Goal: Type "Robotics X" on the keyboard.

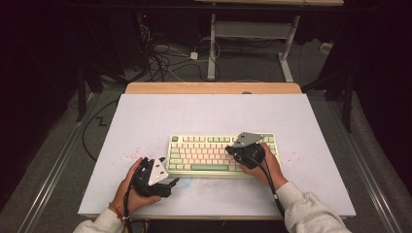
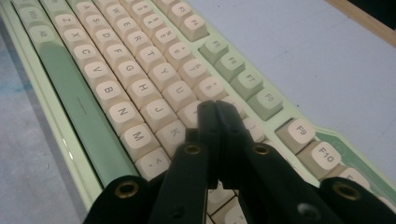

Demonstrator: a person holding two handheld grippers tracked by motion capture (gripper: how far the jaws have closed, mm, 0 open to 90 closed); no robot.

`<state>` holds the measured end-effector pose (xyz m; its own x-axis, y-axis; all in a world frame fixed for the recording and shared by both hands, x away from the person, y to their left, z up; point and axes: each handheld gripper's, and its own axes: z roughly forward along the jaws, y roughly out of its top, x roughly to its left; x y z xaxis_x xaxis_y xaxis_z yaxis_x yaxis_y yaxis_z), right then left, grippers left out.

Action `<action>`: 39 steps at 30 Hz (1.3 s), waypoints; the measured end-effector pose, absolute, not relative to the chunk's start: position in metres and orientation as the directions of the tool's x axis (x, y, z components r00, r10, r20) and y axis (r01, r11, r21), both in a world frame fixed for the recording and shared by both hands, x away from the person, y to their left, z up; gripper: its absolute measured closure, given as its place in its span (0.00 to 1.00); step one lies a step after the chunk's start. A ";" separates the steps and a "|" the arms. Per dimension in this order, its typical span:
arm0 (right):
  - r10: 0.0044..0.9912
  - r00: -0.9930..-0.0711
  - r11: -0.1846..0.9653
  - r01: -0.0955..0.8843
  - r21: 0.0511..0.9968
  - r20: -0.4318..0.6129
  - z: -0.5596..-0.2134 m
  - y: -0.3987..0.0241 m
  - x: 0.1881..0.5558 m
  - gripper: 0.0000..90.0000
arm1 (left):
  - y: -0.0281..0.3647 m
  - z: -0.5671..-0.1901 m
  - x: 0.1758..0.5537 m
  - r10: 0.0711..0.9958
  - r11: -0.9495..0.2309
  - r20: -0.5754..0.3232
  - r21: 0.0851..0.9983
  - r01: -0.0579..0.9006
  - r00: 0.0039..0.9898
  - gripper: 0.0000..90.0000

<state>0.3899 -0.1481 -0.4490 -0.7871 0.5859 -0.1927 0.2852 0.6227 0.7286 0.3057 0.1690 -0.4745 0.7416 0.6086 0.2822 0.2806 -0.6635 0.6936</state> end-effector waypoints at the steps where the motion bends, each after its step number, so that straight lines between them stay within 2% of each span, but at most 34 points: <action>1: 0.583 -0.788 0.629 0.282 0.725 -0.199 -0.450 -0.148 0.392 1.00 | 0.169 -0.475 0.306 0.609 -0.664 0.282 0.693 0.281 0.742 0.20; 22: 0.589 -0.777 0.658 0.303 0.690 -0.221 -0.455 -0.140 0.398 1.00 | 0.166 -0.476 0.304 0.592 -0.685 0.296 0.675 0.274 0.749 0.20; 29: 0.604 -0.772 0.617 0.294 0.730 -0.200 -0.448 -0.145 0.393 1.00 | 0.167 -0.476 0.305 0.599 -0.678 0.292 0.680 0.279 0.745 0.20; 34: 0.603 -0.773 0.596 0.271 0.755 -0.199 -0.441 -0.150 0.390 0.92 | 0.166 -0.476 0.306 0.602 -0.675 0.285 0.681 0.284 0.746 0.20; 37: 0.600 -0.777 0.573 0.253 0.780 -0.189 -0.436 -0.154 0.387 0.85 | 0.166 -0.476 0.307 0.604 -0.674 0.283 0.681 0.287 0.745 0.20; 39: 0.595 -0.781 0.559 0.232 0.796 -0.190 -0.433 -0.156 0.385 0.74 | 0.166 -0.476 0.308 0.604 -0.673 0.282 0.682 0.288 0.745 0.20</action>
<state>0.3846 -0.1564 -0.4332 -0.7814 0.5945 -0.1896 0.2319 0.5587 0.7963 0.3078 0.1663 -0.4760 0.7453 0.6043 0.2815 0.2880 -0.6727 0.6816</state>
